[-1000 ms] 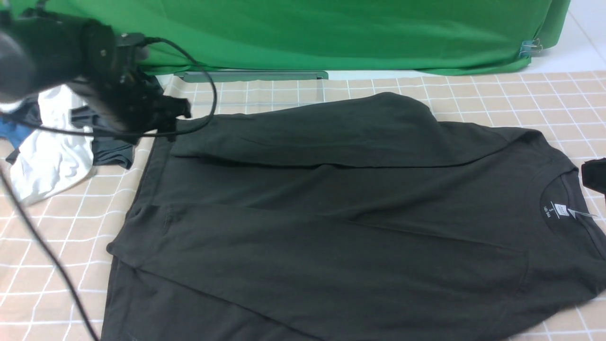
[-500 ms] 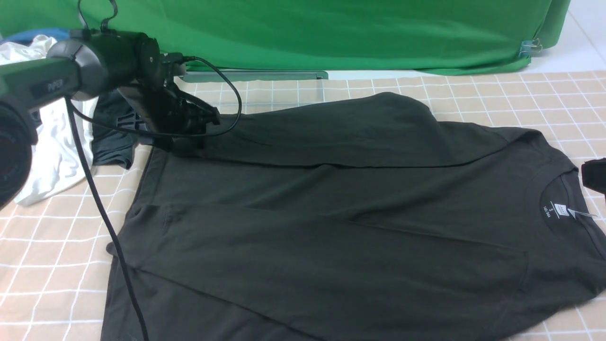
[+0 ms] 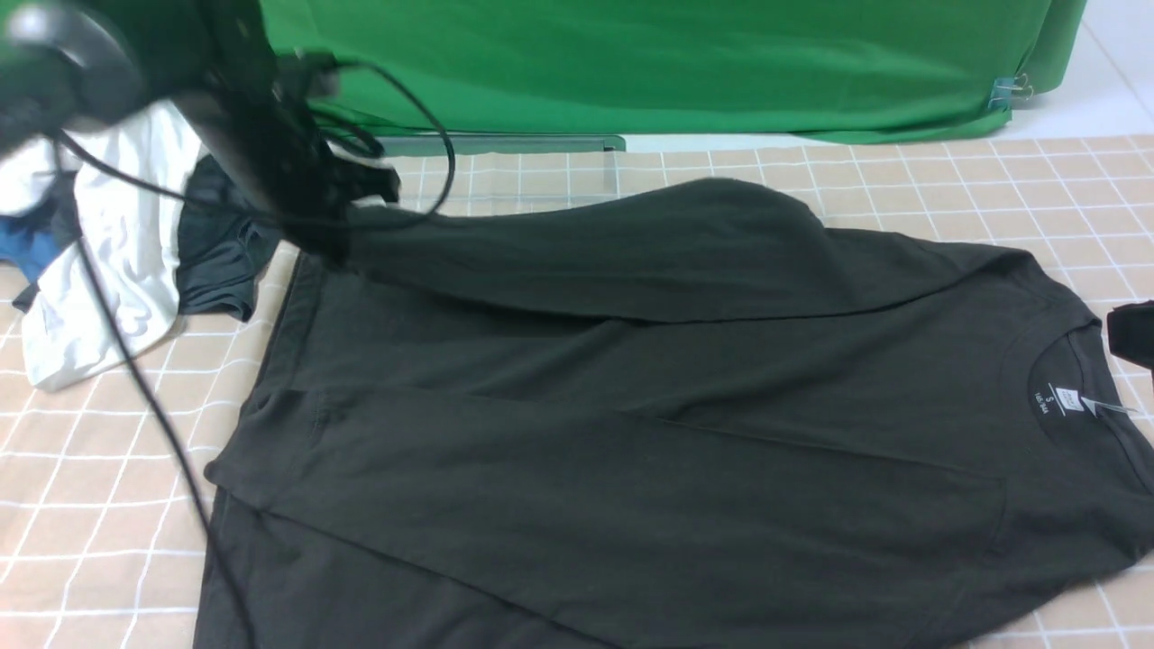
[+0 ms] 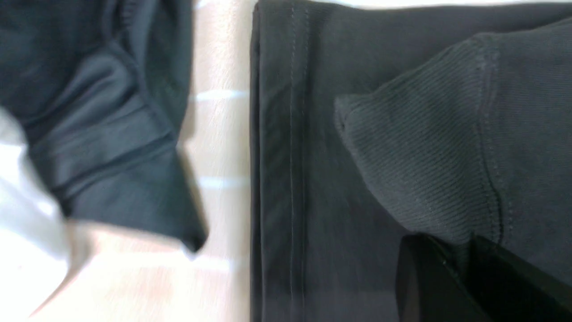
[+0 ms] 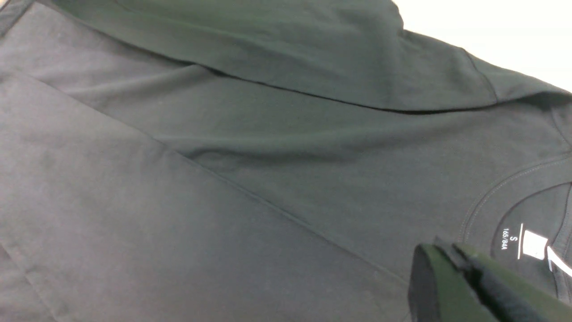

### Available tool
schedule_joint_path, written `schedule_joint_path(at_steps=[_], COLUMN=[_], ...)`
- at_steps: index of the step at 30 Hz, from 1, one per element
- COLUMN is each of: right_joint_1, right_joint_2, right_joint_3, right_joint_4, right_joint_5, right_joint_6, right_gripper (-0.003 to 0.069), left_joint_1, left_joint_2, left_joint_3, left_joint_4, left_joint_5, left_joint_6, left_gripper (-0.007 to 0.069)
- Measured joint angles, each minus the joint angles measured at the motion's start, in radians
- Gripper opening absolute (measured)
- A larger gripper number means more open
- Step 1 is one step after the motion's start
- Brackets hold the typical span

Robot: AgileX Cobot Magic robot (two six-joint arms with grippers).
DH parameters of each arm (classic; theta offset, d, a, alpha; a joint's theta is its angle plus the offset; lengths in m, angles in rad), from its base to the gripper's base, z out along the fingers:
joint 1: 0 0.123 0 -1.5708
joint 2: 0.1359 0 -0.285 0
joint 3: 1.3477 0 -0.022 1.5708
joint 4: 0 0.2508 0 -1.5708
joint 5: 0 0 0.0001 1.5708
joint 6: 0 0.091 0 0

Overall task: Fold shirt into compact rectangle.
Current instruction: 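Fold the left side of the dark shirt inward over its body with the left gripper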

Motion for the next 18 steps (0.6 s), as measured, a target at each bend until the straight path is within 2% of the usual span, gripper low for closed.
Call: schedule_joint_path(at_steps=[5,8,18], right_joint_1=[0.0,0.0,0.0], right_joint_2=[0.0,0.0,0.0], right_joint_3=[0.0,0.0,0.0], right_joint_4=[0.0,0.0,0.001], right_joint_5=[0.001,0.001,0.001], right_joint_6=[0.0,0.0,0.0], right_gripper=[0.0059,0.0063,0.0071], left_joint_1=[0.0,-0.003,-0.018], left_joint_2=[-0.093,-0.149,-0.46], left_joint_3=[0.015,0.096,0.633], left_joint_4=[-0.004,-0.011,-0.024], left_joint_5=[0.092,0.112,-0.016], left_joint_6=[0.002,-0.005,-0.141], left_gripper=[0.005,0.005,0.005])
